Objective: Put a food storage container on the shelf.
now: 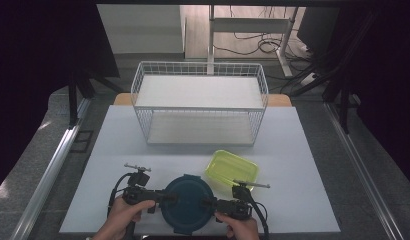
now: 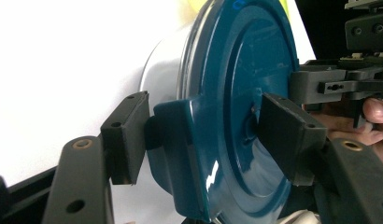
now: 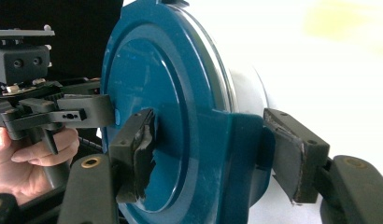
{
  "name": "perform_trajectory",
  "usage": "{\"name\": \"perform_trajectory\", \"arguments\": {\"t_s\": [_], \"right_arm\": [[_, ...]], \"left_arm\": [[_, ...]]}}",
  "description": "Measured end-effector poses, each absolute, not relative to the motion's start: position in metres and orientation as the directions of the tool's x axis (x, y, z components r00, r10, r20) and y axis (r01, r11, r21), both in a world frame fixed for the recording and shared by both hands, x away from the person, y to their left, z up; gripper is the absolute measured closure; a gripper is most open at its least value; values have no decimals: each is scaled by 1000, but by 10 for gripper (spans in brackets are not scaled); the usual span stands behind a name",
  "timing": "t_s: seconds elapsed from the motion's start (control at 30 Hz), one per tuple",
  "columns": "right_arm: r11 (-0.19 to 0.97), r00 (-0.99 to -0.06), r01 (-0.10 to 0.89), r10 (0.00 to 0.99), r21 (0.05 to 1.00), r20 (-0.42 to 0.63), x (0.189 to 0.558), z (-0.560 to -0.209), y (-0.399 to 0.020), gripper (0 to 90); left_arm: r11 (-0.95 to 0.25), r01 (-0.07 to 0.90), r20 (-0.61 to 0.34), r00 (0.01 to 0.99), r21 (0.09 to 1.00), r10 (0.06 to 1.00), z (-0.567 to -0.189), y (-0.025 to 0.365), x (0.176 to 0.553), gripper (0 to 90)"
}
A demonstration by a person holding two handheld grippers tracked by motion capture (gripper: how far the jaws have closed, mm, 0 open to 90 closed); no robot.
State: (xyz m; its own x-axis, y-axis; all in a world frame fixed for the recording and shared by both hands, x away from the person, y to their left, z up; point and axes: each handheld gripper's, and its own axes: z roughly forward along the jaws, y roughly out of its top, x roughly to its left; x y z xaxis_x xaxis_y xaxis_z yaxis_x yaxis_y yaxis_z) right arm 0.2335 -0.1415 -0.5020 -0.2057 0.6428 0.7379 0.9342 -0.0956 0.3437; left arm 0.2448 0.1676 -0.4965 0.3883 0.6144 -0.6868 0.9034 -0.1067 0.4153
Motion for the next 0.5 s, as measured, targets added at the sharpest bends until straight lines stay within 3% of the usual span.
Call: {"name": "perform_trajectory", "arguments": {"t_s": [0.5], "right_arm": [[-77,-244,923,637,376,731,236,-491,-137,365]], "left_arm": [[-86,873,-656,423,480,625,-482,172,244,381]]}}
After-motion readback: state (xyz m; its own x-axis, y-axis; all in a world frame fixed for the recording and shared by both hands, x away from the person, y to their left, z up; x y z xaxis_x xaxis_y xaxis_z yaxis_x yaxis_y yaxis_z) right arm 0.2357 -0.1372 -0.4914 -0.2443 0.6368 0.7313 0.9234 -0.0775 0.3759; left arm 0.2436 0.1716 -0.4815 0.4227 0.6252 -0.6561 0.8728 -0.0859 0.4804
